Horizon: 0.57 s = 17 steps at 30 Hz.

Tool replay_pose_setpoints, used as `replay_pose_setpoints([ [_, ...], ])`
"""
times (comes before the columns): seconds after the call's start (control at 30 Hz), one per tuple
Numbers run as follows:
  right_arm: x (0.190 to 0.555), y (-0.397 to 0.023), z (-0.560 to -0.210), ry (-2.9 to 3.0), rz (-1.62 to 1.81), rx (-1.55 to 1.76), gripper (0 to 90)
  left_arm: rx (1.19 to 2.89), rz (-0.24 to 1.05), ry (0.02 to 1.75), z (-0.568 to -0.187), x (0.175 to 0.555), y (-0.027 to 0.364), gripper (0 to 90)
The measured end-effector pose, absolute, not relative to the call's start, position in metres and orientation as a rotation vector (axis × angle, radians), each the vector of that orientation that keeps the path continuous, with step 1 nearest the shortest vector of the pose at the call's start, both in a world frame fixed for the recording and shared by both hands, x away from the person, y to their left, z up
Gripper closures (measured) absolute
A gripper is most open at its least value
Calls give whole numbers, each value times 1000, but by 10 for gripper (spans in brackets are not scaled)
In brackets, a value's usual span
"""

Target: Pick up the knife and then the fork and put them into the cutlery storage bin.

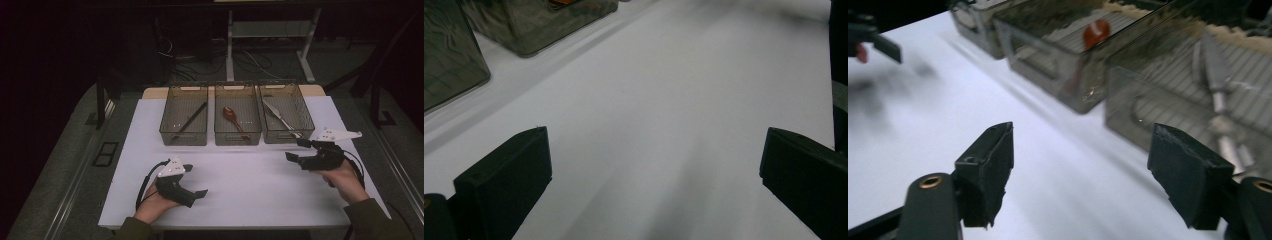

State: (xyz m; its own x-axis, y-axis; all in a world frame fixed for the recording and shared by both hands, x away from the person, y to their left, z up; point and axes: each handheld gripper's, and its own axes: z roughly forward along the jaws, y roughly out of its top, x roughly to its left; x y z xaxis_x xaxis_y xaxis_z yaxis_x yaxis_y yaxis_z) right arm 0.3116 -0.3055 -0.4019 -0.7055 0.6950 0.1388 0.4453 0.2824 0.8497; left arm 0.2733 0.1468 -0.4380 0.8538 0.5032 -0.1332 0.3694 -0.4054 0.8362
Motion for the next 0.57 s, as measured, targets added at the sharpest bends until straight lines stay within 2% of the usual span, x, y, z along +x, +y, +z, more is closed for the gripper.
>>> replay_pose_setpoints([
  [0.2, 291, -296, -418, 2286, 1402, 1029, 193, 2034, 172, 637, -437, 273, 148, 0],
  [0.57, 274, -290, -437, 2278, 1374, 1050, 171, 2035, 175, 633, -437, 273, 148, 0],
])
